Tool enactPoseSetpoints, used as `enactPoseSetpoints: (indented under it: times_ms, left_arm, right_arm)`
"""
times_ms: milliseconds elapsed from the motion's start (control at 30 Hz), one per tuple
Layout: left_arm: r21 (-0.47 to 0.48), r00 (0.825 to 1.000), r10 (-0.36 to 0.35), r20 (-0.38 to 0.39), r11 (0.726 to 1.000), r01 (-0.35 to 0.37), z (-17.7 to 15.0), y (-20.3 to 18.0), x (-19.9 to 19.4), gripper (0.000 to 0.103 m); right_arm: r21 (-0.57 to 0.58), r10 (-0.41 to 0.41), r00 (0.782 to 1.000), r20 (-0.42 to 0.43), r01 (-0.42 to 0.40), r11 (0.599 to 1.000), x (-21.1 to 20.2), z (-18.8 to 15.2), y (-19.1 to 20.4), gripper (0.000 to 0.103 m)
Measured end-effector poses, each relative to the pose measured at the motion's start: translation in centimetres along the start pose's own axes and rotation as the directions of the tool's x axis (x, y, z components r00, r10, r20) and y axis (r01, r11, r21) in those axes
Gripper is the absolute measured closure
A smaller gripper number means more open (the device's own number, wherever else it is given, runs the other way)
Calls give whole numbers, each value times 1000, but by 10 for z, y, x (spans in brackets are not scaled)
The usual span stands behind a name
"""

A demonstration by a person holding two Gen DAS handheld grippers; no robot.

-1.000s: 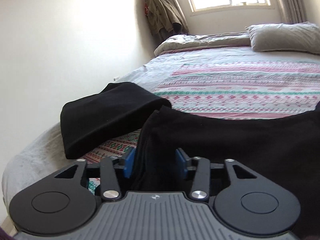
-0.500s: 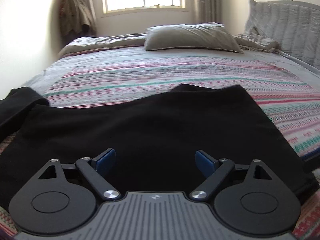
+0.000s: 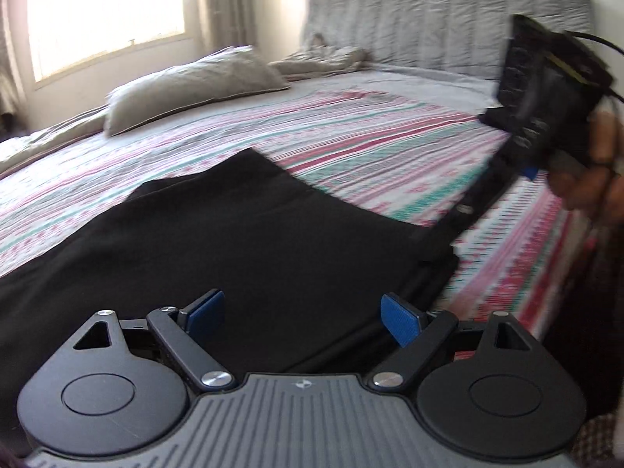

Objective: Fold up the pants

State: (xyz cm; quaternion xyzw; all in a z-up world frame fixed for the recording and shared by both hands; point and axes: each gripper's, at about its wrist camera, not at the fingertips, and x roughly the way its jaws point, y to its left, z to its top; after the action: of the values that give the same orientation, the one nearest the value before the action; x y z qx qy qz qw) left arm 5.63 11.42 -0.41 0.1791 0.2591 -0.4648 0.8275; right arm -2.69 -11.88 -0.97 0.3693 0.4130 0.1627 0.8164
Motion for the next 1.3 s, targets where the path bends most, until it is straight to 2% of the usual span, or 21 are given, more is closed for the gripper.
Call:
enactPoseSetpoints:
  times_ms: [100,167,233,300,400,500,533,567,600,667,733,1033,1100,1133,1200,1233,1300]
  left_arm:
    - [28,996,-83,9,996,83,2,-10,1,6]
    - [54,997,-74,10,996,73,4,-19,5,6]
    - [61,1000,-17,15,998,16,5,-28,14,8]
    - [54,996,85,7,995,-85,7,-36,27,17]
    - [73,970,241,-10,968,-240,5,-43,44,26]
    - [60,962,273,3,960,-273,2,-44,49,35]
    - [53,962,273,8,961,-273,2,-45,50,39]
    - [46,962,274,13,961,-274,1,-46,50,42]
    - [44,962,274,16,961,-274,-1,-46,50,45]
    - [50,961,276,26,960,-277,-3,-49,49,47]
    - [57,959,282,37,957,-284,-5,-50,48,49]
    - [-10,960,279,38,960,-279,-13,-52,37,56]
    - [-16,960,279,32,960,-279,-11,-53,38,60]
    - [-9,959,281,29,960,-281,-10,-55,39,67]
    - [26,955,294,27,955,-295,-8,-60,41,80]
    - [35,954,298,26,954,-299,-7,-62,42,81]
    - [25,953,303,19,953,-303,-3,-63,43,82]
  right_arm:
    - [-4,11,1000,2,-11,1000,2,5,4,88]
    - [3,27,1000,6,-27,1000,3,9,7,88]
    - [8,48,999,13,-48,999,4,14,8,88]
    - [9,65,998,20,-65,998,4,18,10,88]
    - [14,67,998,21,-67,998,5,23,6,88]
    - [44,45,998,37,-46,998,6,26,-8,83]
    - [49,19,999,42,-21,999,7,28,-14,74]
    - [56,-4,999,49,1,998,9,30,-20,54]
    - [73,-25,998,51,22,997,12,32,-27,47]
    - [124,2,998,56,-9,992,19,39,-41,47]
    - [128,23,996,89,-35,991,23,48,-46,47]
    - [70,-40,976,214,25,997,60,87,-47,65]
    - [70,-44,970,239,28,997,67,94,-48,67]
    - [74,-46,967,252,28,997,70,97,-49,70]
    - [80,-72,962,263,53,995,76,102,-50,83]
    - [86,-89,962,257,69,994,79,106,-51,96]
    - [97,-92,963,253,69,993,79,110,-52,98]
